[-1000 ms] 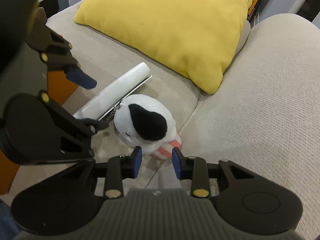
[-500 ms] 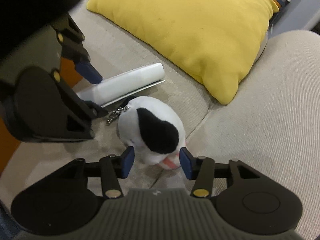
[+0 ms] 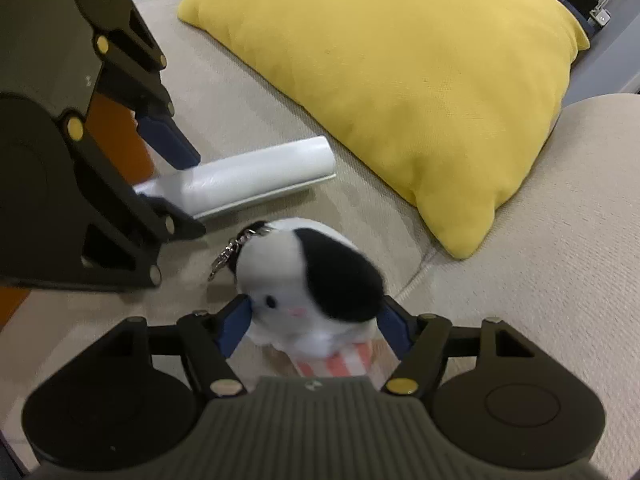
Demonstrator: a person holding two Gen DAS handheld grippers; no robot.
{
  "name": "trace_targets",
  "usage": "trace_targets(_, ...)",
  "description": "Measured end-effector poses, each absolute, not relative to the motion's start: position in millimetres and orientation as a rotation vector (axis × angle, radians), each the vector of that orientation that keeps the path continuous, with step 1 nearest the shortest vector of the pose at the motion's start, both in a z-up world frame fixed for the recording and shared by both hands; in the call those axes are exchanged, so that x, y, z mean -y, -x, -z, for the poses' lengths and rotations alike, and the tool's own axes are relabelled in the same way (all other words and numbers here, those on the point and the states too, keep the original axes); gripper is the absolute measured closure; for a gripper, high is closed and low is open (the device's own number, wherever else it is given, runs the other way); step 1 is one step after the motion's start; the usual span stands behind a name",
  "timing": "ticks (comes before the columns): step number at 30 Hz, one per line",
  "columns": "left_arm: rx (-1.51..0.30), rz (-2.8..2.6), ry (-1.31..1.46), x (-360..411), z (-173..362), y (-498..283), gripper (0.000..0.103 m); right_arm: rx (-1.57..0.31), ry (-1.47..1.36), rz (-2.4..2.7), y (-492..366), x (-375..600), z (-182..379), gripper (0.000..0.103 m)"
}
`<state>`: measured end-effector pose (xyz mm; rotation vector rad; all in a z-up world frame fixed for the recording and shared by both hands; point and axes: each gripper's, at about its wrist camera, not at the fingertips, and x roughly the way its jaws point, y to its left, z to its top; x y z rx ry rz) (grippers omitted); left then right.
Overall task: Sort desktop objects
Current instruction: 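Grasp the white tube box with the left tool while the right tool grasps the dog plush, then carry the tube box with the left tool while the right tool carries the dog plush to the shoebox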
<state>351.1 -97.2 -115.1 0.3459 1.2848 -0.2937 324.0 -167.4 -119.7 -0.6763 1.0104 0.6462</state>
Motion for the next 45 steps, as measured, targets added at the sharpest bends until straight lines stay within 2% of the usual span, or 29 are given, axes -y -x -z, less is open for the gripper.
trace_targets(4,-1.306,0.292,-0.322,94.3,122.9,-352.3,0.060,-1.022,0.642,-0.654,-332.4,165.4,124.3,0.032)
trace_targets(11,-1.285,0.253,-0.214,78.4,119.4,-351.1,0.070,-1.031,0.585,-0.600,-333.2,164.4,120.8,0.041)
trace_targets(15,-1.244,0.273,-0.156,73.4,104.1,-342.3,0.070,-1.061,0.504,-0.548,-332.1,169.3,116.0,0.045)
trace_targets(22,-1.201,0.319,-0.057,69.4,70.4,-320.4,0.070,-1.062,0.348,-0.479,-311.5,185.7,92.9,0.045)
trace_targets(27,-1.115,0.351,-0.017,53.9,30.5,-276.8,0.070,-1.046,0.239,-0.441,-279.9,191.7,67.1,0.045)
trace_targets(36,-0.937,0.367,-0.062,-5.2,-38.1,-169.2,0.070,-0.917,0.004,-0.483,-192.4,164.9,-12.3,0.045)
trace_targets(40,-0.892,0.340,-0.063,-42.2,-53.6,-128.2,0.070,-0.911,-0.117,-0.523,-159.9,136.7,-25.5,0.044)
trace_targets(45,-0.890,0.306,-0.041,-82.6,-45.2,-89.0,0.070,-0.939,-0.206,-0.529,-134.3,98.2,-18.5,0.044)
